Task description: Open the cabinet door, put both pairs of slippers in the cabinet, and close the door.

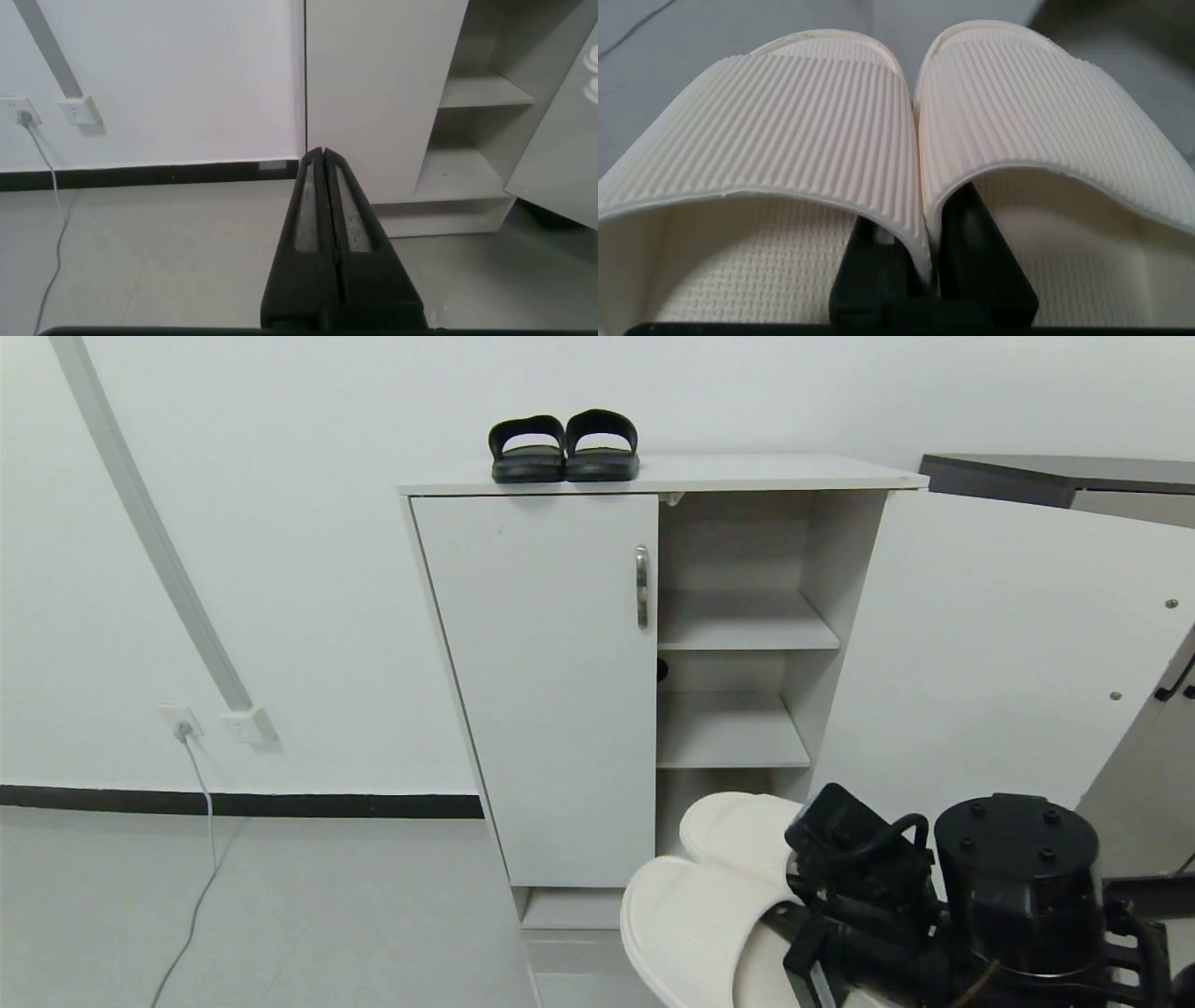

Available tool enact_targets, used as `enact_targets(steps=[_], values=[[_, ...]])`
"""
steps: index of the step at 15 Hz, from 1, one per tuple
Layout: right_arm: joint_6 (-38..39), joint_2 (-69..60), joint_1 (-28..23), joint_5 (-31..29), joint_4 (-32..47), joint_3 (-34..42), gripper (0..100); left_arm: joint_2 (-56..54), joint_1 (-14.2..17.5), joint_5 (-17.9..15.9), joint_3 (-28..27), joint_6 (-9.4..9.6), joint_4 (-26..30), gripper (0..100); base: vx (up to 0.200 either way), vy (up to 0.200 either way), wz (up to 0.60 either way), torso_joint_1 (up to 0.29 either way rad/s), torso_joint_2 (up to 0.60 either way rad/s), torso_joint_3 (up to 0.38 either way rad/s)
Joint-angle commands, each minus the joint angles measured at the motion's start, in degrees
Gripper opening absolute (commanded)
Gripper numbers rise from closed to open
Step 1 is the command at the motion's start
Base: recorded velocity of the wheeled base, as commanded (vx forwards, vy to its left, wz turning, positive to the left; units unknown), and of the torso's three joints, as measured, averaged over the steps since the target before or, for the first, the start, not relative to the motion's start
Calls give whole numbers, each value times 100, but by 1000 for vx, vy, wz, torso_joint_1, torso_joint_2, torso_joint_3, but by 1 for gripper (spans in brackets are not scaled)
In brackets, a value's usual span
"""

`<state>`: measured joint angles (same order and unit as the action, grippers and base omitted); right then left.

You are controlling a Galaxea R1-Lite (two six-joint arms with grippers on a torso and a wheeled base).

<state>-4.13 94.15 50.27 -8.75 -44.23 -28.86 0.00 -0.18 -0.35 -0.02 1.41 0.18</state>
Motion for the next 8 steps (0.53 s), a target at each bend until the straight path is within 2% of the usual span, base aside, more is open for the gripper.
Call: enact_targets(steps=[1,2,8], values=[[844,754,272,-979,-288,-454,0,9,1,0,2,-10,-1,0,0,0,0,0,0,0],[1354,1167,343,-1612,-420,-797,0,9,1,0,2,-1,-1,0,0,0,0,0,0,0],[2110,2916,114,-3853,-446,-2748,0,9,1,0,2,-18,-1,0,0,0,0,0,0,0]])
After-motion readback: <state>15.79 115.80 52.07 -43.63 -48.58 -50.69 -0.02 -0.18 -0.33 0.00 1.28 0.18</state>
